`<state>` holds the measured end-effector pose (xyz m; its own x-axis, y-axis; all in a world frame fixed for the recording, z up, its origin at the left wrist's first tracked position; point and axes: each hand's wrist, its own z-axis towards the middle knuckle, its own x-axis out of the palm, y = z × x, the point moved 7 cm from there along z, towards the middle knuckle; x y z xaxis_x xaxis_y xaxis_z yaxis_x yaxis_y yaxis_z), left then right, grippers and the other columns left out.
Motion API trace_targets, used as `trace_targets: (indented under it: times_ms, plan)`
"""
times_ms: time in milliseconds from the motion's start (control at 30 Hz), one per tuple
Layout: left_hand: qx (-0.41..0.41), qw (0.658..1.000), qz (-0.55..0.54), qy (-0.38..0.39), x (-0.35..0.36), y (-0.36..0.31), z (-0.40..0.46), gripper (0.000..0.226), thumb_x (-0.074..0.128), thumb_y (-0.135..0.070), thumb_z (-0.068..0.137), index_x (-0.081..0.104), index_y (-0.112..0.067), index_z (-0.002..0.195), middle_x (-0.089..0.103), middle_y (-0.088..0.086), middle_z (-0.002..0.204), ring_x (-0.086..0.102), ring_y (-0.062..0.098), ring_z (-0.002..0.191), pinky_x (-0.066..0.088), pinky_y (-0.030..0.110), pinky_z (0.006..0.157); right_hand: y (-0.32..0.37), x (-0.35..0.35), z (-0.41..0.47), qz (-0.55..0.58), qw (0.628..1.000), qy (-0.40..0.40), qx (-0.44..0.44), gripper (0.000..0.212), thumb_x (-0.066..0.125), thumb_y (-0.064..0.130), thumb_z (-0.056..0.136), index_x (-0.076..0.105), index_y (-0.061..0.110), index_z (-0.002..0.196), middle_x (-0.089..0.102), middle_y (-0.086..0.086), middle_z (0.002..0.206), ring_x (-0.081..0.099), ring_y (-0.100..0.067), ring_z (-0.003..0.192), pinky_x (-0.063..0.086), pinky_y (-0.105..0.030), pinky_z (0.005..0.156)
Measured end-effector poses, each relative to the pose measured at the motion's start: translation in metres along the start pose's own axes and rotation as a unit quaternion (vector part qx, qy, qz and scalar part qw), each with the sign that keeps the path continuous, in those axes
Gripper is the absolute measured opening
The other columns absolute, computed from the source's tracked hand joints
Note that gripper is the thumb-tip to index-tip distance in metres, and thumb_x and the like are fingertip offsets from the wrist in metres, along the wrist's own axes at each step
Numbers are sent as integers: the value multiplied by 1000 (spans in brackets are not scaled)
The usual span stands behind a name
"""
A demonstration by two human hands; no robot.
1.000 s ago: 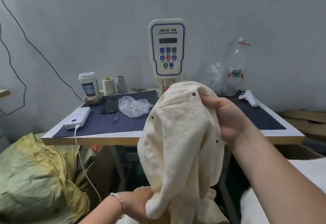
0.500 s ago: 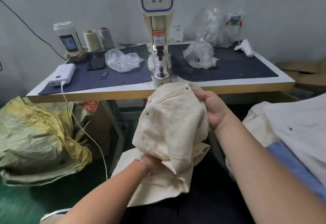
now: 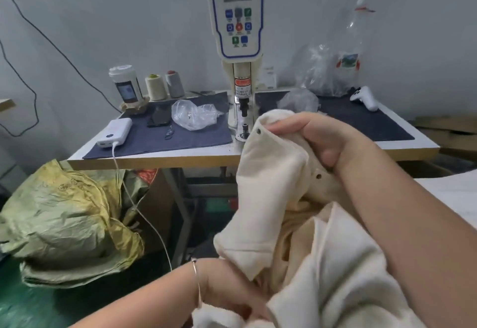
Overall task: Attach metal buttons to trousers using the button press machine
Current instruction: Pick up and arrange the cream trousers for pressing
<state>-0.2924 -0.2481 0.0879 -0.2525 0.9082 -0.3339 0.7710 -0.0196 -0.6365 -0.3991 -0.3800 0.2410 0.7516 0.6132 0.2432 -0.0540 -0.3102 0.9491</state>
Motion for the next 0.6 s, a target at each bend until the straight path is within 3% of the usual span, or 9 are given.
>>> trace_targets:
  times_ms: [67, 133, 200, 267, 333, 400, 467, 500, 600]
  plan:
    - [-53, 993, -32, 100, 5, 21, 1, 45, 63, -20, 94, 55, 3, 132, 67, 4, 106, 58, -5, 82, 45, 5, 84, -26, -7, -10, 5, 1000, -5, 24, 19, 76, 19, 65, 76, 10, 83, 71, -12, 85, 68, -25, 77, 56, -35, 72]
    - [-87, 990, -6, 109, -24, 53, -4, 34, 57, -15, 99, 60, -3, 130, 67, 0, 117, 59, 1, 95, 48, 19, 95, -53, -16, -13, 44, 999, -7, 25, 22, 75, 18, 67, 74, 7, 86, 70, -13, 84, 68, -25, 77, 54, -34, 73]
    - [-143, 989, 24, -20, -71, 77, -14, 27, 56, -16, 98, 68, -9, 122, 71, 1, 118, 67, 9, 99, 53, 22, 86, -66, -18, -14, 89, 996, 17, 13, 19, 71, 15, 71, 74, 5, 86, 70, -13, 82, 68, -24, 74, 55, -32, 70]
    - [-174, 960, 91, -200, -119, 82, -33, 29, 57, -31, 98, 68, -16, 119, 72, -3, 111, 68, 8, 95, 54, 19, 78, -65, -15, -12, 132, 990, 58, -5, 24, 77, 15, 68, 73, 4, 89, 70, -13, 83, 69, -25, 76, 56, -33, 71]
    - [-33, 935, -38, -351, -155, 60, -40, 54, 58, -62, 89, 60, -28, 130, 66, -15, 116, 62, 1, 107, 52, 22, 90, -53, -9, -8, 159, 981, 111, -25, 30, 80, 20, 66, 72, 4, 91, 71, -13, 86, 69, -26, 80, 56, -35, 75]
    - [168, 905, -199, -335, -168, 17, -42, 81, 57, -79, 75, 48, -35, 142, 55, -18, 140, 46, 3, 133, 40, 38, 112, -33, -5, -3, 129, 979, 140, -66, 28, 77, 15, 70, 69, 5, 94, 71, -13, 88, 69, -25, 82, 56, -35, 75]
    - [289, 888, -234, -270, -167, -24, -37, 83, 61, -72, 79, 41, -31, 148, 45, -11, 151, 37, 9, 142, 32, 43, 116, -16, 0, 7, 92, 975, 178, -90, 26, 60, 2, 78, 66, 1, 103, 70, -17, 97, 69, -27, 90, 55, -36, 80]
    - [316, 890, -219, -245, -164, -37, -33, 72, 61, -59, 86, 42, -27, 148, 47, -6, 151, 40, 13, 141, 36, 39, 113, -11, 2, 12, 81, 972, 202, -86, 31, 53, -1, 79, 62, -5, 109, 67, -22, 103, 66, -31, 97, 53, -39, 85]
    - [295, 914, -198, -198, -161, -46, -25, 53, 73, -29, 85, 58, -17, 134, 62, 1, 133, 58, 17, 122, 48, 27, 97, -12, -13, 36, 30, 983, 175, -38, 47, 65, 5, 73, 54, -13, 115, 58, -29, 110, 57, -38, 101, 47, -43, 90]
